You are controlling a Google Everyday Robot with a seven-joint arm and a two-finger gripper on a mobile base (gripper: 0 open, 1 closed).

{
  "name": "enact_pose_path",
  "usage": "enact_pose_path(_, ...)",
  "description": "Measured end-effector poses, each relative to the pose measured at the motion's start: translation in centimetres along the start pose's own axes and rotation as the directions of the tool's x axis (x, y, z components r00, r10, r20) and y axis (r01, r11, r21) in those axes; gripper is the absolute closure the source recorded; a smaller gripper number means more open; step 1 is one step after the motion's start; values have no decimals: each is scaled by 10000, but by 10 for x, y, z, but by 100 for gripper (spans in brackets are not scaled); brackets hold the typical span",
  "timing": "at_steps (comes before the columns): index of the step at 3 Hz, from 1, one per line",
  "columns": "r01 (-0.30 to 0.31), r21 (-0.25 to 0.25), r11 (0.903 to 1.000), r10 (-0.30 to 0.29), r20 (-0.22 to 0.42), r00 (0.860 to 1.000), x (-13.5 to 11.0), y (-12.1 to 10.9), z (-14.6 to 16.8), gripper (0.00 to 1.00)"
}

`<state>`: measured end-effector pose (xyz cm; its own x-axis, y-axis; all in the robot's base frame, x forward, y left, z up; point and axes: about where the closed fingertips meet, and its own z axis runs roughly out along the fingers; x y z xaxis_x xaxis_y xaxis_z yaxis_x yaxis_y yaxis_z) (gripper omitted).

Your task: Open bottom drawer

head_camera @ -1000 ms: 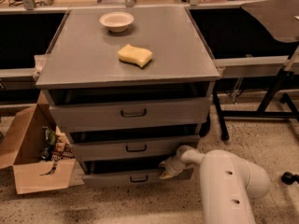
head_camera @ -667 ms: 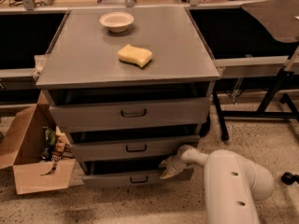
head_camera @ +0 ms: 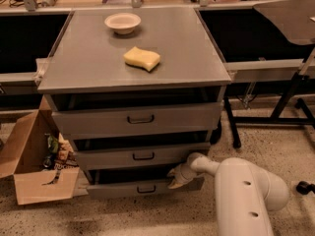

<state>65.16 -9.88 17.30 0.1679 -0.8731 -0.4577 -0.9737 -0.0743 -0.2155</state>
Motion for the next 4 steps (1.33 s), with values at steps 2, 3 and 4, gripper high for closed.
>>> enact_pose_path(2,0,-1,10000,0,1,10000,0,0,0,0)
enact_pose_path(3,27,-89,10000,-27,14,10000,-1,3,1,0)
enact_pose_path(4,194,-607,9980,-188,93,9998,-6,18,6,0)
